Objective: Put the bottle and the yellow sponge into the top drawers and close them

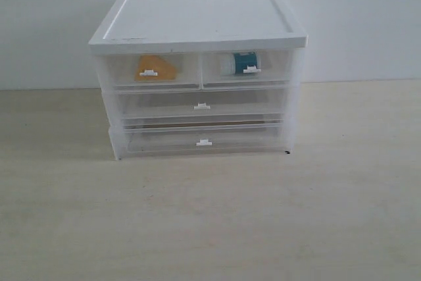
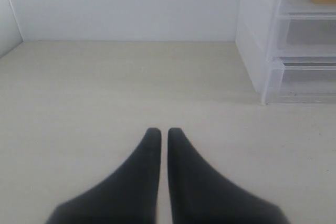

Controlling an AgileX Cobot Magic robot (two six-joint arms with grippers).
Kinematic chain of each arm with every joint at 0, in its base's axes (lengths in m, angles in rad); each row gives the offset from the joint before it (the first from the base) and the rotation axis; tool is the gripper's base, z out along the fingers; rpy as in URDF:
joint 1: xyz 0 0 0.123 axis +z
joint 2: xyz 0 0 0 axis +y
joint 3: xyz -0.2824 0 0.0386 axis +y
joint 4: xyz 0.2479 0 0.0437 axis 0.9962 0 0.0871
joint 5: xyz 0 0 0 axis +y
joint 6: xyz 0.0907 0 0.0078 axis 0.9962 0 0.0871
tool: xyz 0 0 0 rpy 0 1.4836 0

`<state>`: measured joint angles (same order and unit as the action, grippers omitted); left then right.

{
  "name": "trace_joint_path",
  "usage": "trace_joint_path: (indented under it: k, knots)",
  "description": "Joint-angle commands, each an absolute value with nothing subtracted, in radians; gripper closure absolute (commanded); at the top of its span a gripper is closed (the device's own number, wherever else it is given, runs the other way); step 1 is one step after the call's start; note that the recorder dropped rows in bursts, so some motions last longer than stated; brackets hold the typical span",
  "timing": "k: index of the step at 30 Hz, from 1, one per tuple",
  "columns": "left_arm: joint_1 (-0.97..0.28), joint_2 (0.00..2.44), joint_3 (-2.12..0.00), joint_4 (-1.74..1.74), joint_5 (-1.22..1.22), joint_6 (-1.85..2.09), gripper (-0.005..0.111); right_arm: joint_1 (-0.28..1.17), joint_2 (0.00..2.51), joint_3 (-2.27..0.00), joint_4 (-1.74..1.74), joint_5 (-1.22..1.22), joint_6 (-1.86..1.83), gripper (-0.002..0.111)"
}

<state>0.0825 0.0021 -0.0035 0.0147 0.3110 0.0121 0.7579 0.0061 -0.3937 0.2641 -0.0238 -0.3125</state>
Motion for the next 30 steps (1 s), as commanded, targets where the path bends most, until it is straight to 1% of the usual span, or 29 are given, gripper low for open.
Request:
trace_joint_path:
  k: [1, 17, 20, 22, 24, 26, 30]
  knots:
    - [0.076, 0.0, 0.0, 0.016, 0.308, 0.0, 0.103, 0.757, 0.001, -0.389, 0.259, -0.026, -0.316, 0.108]
    - [0.076, 0.0, 0.0, 0.016, 0.308, 0.0, 0.103, 0.757, 0.001, -0.386, 0.259, -0.026, -0.316, 0.108]
    - [0.076, 0.0, 0.0, 0.016, 0.308, 0.0, 0.103, 0.73, 0.0, -0.364, 0.24, -0.031, -0.346, 0.108]
    - [0.076, 0.0, 0.0, 0.016, 0.308, 0.0, 0.103, 0.651, 0.0, -0.341, 0.23, -0.042, -0.354, 0.108]
    - [0.076, 0.0, 0.0, 0.016, 0.308, 0.0, 0.103, 0.543, 0.0, -0.325, 0.23, -0.044, -0.303, 0.108]
    - [0.076, 0.0, 0.0, 0.016, 0.308, 0.0, 0.103, 0.406, 0.0, -0.3, 0.23, -0.055, -0.245, 0.108]
    - [0.076, 0.0, 0.0, 0.016, 0.308, 0.0, 0.103, 0.177, 0.0, -0.254, 0.207, -0.056, -0.174, 0.108]
